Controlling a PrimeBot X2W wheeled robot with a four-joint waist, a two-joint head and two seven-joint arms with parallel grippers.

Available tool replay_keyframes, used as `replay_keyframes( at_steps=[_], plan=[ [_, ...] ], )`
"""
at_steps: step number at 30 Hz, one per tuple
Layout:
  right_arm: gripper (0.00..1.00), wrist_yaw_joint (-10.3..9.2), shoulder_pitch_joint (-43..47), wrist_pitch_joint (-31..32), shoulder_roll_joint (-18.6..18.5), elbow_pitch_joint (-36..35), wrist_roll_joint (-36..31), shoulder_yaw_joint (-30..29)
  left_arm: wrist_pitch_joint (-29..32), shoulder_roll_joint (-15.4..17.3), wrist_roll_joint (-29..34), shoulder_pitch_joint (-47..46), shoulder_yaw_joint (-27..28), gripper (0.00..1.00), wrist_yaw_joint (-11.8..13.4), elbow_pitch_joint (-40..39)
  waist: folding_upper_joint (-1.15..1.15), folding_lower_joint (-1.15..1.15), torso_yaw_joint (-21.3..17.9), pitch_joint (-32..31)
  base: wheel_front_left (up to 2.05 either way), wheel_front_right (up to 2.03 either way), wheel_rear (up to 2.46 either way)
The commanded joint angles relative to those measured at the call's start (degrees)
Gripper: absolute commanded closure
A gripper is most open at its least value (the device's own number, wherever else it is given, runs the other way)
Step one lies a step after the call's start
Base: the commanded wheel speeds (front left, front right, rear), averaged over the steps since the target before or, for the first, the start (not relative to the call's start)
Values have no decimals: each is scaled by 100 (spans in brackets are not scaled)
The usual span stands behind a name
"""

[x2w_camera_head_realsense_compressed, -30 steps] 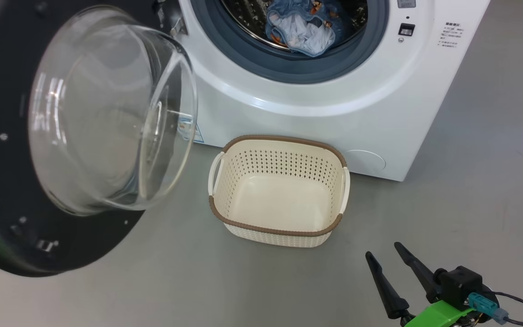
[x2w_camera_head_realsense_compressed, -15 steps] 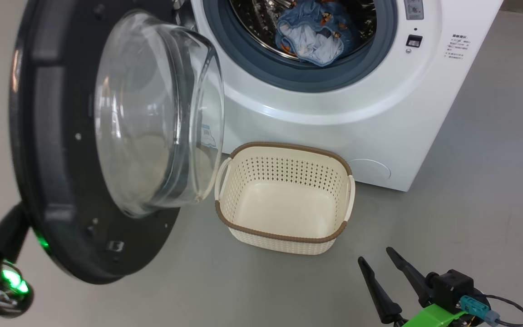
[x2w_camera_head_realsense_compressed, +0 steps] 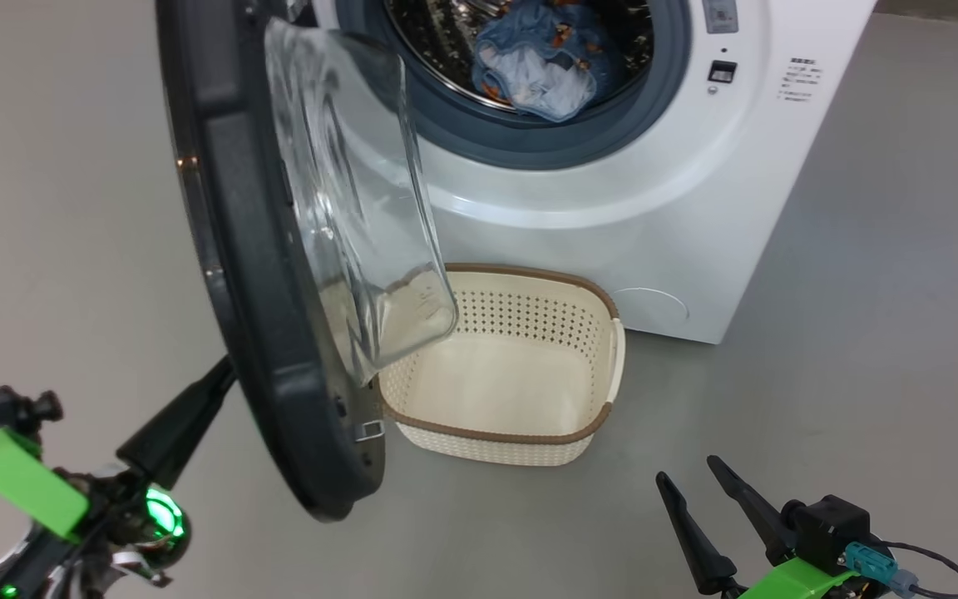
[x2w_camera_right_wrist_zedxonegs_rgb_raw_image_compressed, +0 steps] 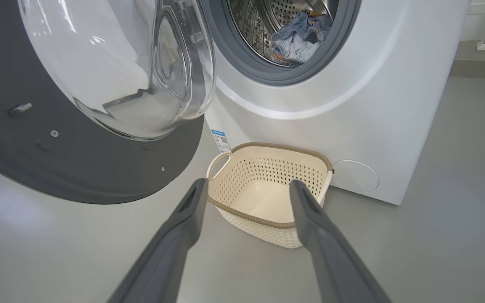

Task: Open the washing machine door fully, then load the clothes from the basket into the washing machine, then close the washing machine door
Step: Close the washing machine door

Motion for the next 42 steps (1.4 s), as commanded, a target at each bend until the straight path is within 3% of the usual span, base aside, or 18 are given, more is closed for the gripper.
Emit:
replay_keyframes(
  at_steps=[1, 9, 19, 31, 42],
  plan=[
    [0, 9, -54, -68, -32, -115, 23, 111, -35, 78, -78, -70, 38, 100, -31, -195, 0, 0, -124, 2, 0, 0, 0],
    [0, 9, -62, -68, -21, -112, 29, 109, -915, 73, -648, -188, -1004, 100, -52, -3, 0, 0, -689, 119, 0, 0, 0],
    [0, 9, -190, -68, -36, -177, 14, 60, -1848, 73, -789, -853, -1484, 100, -59, 63, 0, 0, -1472, 489, 0, 0, 0],
    [0, 9, -407, -68, 23, -243, 13, 37, -2415, 72, -535, -1685, -1507, 100, -60, 342, 0, 0, -2371, 991, 0, 0, 0],
    [0, 9, -540, -68, 106, -317, -7, -38, -2848, 79, -121, -2356, -1065, 100, -60, 748, 0, 0, -2920, 1355, 0, 0, 0]
  ],
)
